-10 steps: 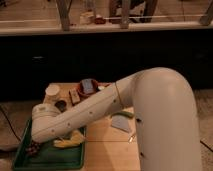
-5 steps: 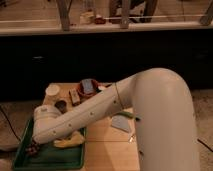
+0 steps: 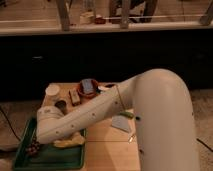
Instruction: Place banana in table surface
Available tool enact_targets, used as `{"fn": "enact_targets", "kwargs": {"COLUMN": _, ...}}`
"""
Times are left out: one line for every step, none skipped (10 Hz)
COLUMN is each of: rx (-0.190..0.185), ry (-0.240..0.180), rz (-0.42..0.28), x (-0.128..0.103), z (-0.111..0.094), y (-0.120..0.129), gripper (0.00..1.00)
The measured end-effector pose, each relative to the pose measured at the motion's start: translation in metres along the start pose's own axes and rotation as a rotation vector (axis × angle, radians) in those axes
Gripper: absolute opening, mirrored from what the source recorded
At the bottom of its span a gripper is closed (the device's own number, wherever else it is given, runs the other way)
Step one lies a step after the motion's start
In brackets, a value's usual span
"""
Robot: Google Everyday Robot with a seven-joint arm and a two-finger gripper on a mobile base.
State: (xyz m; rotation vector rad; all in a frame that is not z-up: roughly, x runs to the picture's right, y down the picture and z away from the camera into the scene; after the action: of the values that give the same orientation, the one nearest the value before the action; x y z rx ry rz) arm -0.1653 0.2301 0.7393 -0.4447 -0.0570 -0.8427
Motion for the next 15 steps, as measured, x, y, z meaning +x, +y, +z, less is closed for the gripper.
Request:
{"fn": "enact_targets", "kwargs": {"rx": -0.008, "ry": 0.000, "rz": 0.000, "x": -0.001, "z": 0.001, "y": 0.000, "gripper": 0.80}}
{"fn": "enact_targets", "kwargs": {"rx": -0.023, "ry": -0.002, "rz": -0.001, "x": -0.007, "z": -0.004, "y": -0.001, "gripper": 0.80}}
{"fn": "enact_targets", "kwargs": {"rx": -0.036, "ry": -0.001, "rz": -0.003, "x": -0.011, "z": -0.011, "y": -0.003, "gripper": 0.80}}
{"fn": "enact_targets", "kwargs": {"rx": -0.054, "ry": 0.000, "rz": -0.006, "x": -0.016, "z": -0.018, "y": -0.005, "gripper": 0.80}}
{"fn": "enact_targets", "kwargs": {"rx": -0.062, "ry": 0.000, "rz": -0.017, "x": -0.025, "z": -0.024, "y": -0.010, "gripper": 0.80}}
{"fn": "enact_targets", "kwargs": {"rx": -0.064, "ry": -0.002, "rz": -0.022, "x": -0.029, "z": -0.029, "y": -0.013, "gripper": 0.80}}
{"fn": "enact_targets", "kwargs": {"rx": -0.063, "ry": -0.018, "rz": -0.032, "x": -0.033, "z": -0.032, "y": -0.014, "gripper": 0.80}}
{"fn": "enact_targets", "kwargs": {"rx": -0.057, "ry": -0.047, "rz": -0.038, "x": -0.036, "z": -0.034, "y": -0.015, "gripper": 0.80}}
{"fn": "enact_targets", "kwargs": {"rx": -0.055, "ry": -0.077, "rz": -0.044, "x": -0.039, "z": -0.035, "y": -0.015, "gripper": 0.80}}
{"fn": "enact_targets", "kwargs": {"rx": -0.047, "ry": -0.126, "rz": -0.047, "x": -0.043, "z": -0.036, "y": -0.017, "gripper": 0.80}}
{"fn": "enact_targets", "kwargs": {"rx": -0.051, "ry": -0.172, "rz": -0.047, "x": -0.045, "z": -0.034, "y": -0.017, "gripper": 0.80}}
{"fn": "enact_targets", "kwargs": {"rx": -0.053, "ry": -0.211, "rz": -0.047, "x": -0.048, "z": -0.033, "y": -0.018, "gripper": 0.80}}
{"fn": "enact_targets", "kwargs": {"rx": -0.055, "ry": -0.270, "rz": -0.045, "x": -0.054, "z": -0.032, "y": -0.020, "gripper": 0.80}}
{"fn": "enact_targets", "kwargs": {"rx": -0.063, "ry": -0.318, "rz": -0.032, "x": -0.053, "z": -0.031, "y": -0.019, "gripper": 0.80}}
{"fn": "enact_targets", "kwargs": {"rx": -0.061, "ry": -0.361, "rz": -0.024, "x": -0.057, "z": -0.031, "y": -0.020, "gripper": 0.80}}
